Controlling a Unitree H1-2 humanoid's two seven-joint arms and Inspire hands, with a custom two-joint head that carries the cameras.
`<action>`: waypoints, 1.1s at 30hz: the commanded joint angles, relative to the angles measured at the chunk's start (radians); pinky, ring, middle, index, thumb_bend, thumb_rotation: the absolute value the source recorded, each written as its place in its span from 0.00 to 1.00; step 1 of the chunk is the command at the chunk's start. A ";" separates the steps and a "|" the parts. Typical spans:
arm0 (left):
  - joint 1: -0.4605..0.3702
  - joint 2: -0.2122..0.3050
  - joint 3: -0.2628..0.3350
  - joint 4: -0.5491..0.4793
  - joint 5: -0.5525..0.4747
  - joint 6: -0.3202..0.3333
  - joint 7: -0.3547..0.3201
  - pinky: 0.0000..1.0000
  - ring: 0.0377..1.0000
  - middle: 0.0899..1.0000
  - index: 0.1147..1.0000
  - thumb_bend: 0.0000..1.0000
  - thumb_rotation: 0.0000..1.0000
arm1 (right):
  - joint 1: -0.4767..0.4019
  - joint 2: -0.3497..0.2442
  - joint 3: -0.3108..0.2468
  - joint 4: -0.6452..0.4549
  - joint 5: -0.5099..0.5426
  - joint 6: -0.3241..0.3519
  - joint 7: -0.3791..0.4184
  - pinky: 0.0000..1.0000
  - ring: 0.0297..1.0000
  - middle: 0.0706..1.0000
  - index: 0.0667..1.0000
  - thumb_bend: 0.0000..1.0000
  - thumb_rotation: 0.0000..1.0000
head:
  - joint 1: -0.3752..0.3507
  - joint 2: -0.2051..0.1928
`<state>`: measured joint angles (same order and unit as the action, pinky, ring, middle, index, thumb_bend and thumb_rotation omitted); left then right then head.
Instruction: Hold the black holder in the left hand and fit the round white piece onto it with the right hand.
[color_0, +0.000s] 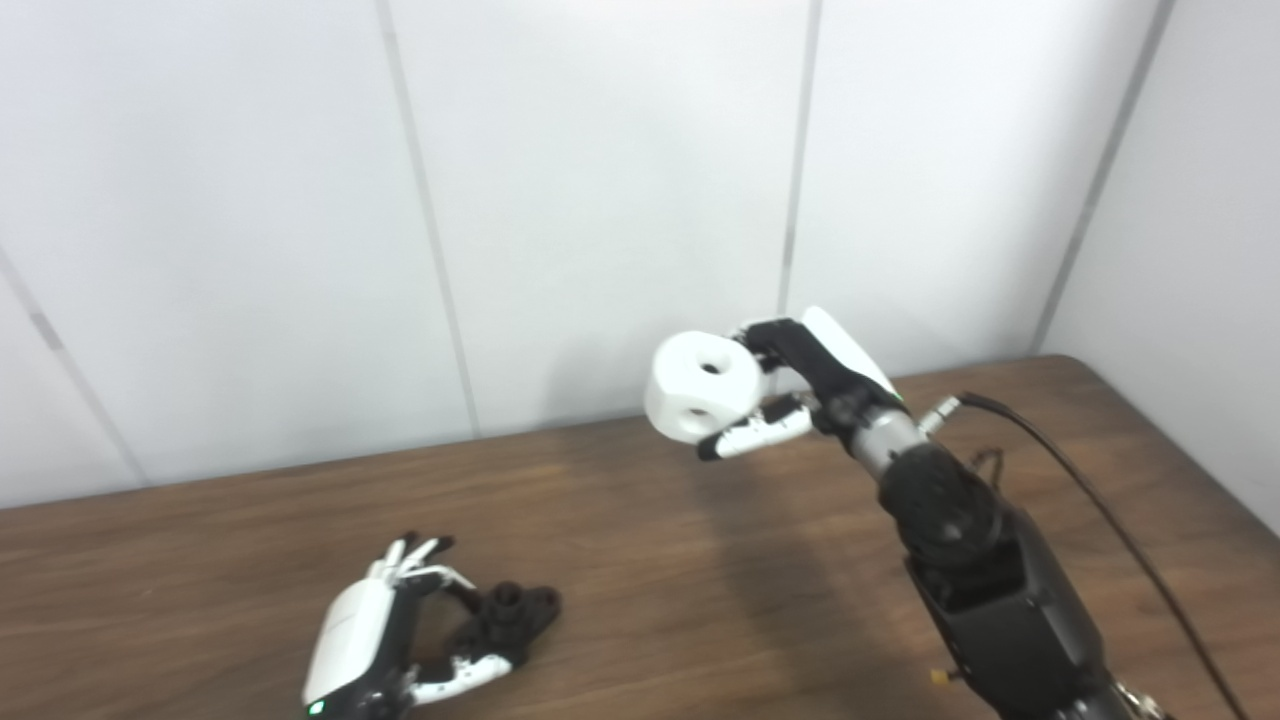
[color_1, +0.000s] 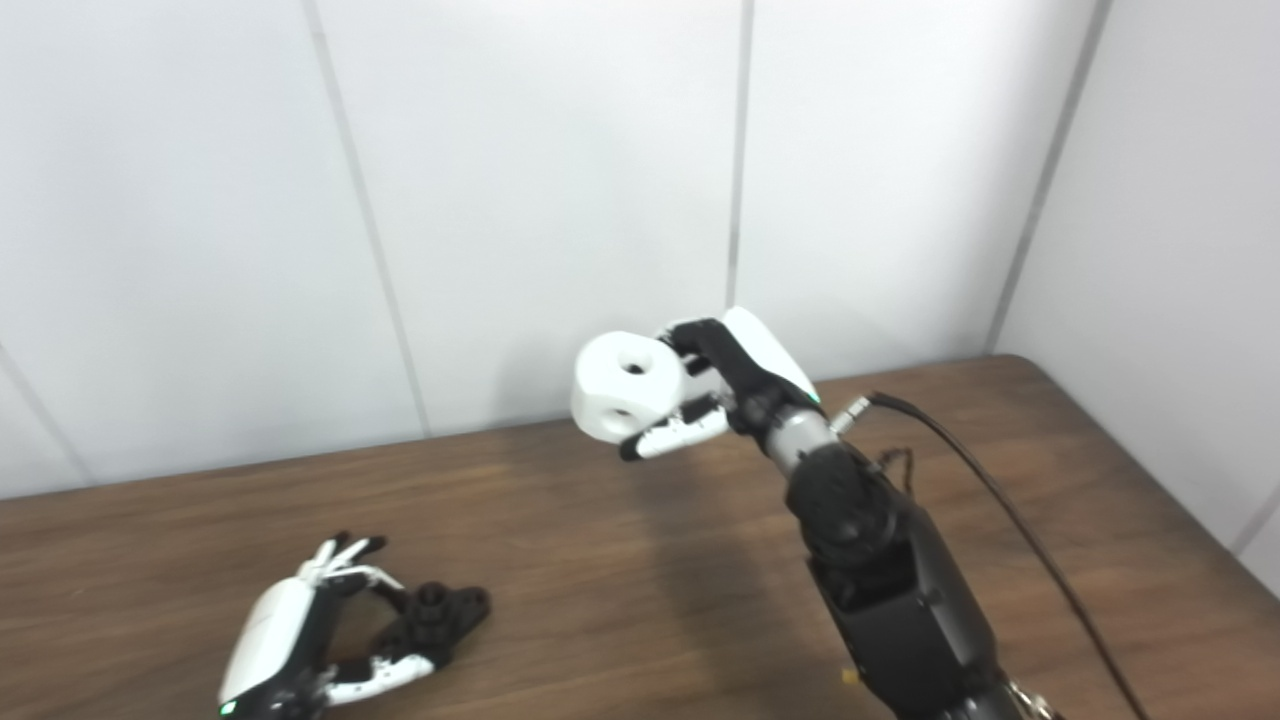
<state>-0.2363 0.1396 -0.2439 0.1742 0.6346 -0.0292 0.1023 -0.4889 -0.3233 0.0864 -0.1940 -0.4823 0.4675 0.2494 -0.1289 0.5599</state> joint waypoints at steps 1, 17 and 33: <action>0.039 -0.040 -0.032 0.021 0.009 0.007 0.018 1.00 1.00 0.90 0.41 0.52 0.04 | -0.029 0.004 -0.001 -0.030 0.003 -0.004 -0.010 0.73 0.76 0.72 0.44 0.51 0.13 | 0.008 0.003; 0.023 -0.092 -0.074 0.025 0.054 0.060 0.023 1.00 1.00 0.91 0.41 0.52 0.05 | 0.003 0.040 0.078 -0.015 0.051 -0.044 -0.002 0.85 0.82 0.72 0.44 0.51 0.13 | 0.130 0.033; 0.023 -0.119 -0.081 0.015 0.070 0.075 0.027 1.00 1.00 0.92 0.41 0.52 0.05 | 0.045 0.036 0.140 -0.014 0.042 -0.067 0.024 0.85 0.87 0.73 0.44 0.51 0.13 | 0.172 0.052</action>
<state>-0.2400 0.0305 -0.3113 0.1667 0.7036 0.0384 0.1098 -0.4129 -0.2830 0.2270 -0.1796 -0.4439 0.4450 0.2787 0.0414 0.6105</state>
